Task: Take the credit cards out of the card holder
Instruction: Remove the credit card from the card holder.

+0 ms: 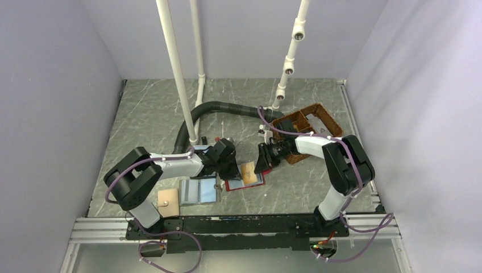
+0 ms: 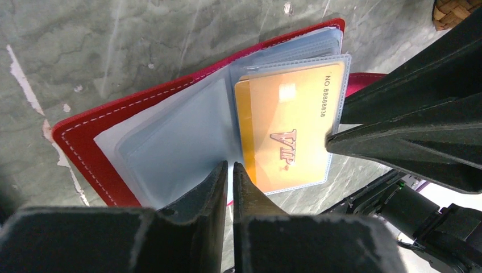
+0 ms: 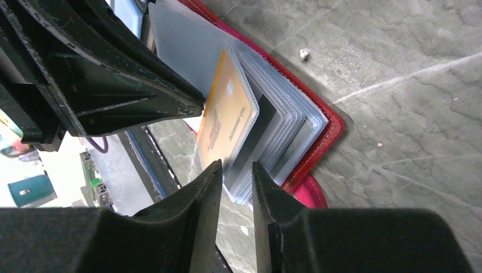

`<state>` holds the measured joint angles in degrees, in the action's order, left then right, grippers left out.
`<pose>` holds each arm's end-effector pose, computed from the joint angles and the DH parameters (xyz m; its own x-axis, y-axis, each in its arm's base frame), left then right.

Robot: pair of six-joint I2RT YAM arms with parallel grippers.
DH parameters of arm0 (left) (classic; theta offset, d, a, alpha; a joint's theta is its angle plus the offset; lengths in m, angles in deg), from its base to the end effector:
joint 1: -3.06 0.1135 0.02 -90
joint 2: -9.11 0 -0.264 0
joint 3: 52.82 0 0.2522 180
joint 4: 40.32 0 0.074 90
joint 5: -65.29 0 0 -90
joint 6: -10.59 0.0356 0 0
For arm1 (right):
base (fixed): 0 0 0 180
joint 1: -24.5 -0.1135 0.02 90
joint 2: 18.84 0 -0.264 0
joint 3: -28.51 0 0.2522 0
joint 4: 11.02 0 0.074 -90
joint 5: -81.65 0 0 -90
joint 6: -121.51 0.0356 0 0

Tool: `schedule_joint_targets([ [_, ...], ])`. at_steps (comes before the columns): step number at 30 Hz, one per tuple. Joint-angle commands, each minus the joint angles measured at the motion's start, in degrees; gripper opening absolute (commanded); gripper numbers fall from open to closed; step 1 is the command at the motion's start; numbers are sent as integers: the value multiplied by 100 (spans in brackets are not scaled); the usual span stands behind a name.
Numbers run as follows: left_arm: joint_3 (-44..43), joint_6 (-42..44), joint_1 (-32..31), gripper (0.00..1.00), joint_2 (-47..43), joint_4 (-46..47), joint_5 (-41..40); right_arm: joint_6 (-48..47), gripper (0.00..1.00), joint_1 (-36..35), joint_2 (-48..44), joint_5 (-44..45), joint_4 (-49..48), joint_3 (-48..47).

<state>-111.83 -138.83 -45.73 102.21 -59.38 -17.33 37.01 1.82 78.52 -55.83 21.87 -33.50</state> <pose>0.1999 -0.2352 0.1483 -0.9542 -0.2063 -0.2166 -0.0485 0.8212 -0.5686 0.2629 0.1383 0.1383 -0.9021 -0.3068 -0.3034 -0.4282 0.5502 0.7169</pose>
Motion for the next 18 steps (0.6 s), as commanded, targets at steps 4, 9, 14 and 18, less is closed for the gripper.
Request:
schedule_joint_targets([
  [4,-249,77,20,10,186,49,205,100,28,-100,12,-476,-142,-156],
  [9,-248,73,21,9,192,161,263,206,26,-129,-149,-777,-308,-73],
  [14,-149,30,19,9,135,404,338,184,17,-145,-49,-710,-254,-123],
  [18,-28,-70,20,9,51,486,379,75,5,-147,90,-622,-67,-263],
])
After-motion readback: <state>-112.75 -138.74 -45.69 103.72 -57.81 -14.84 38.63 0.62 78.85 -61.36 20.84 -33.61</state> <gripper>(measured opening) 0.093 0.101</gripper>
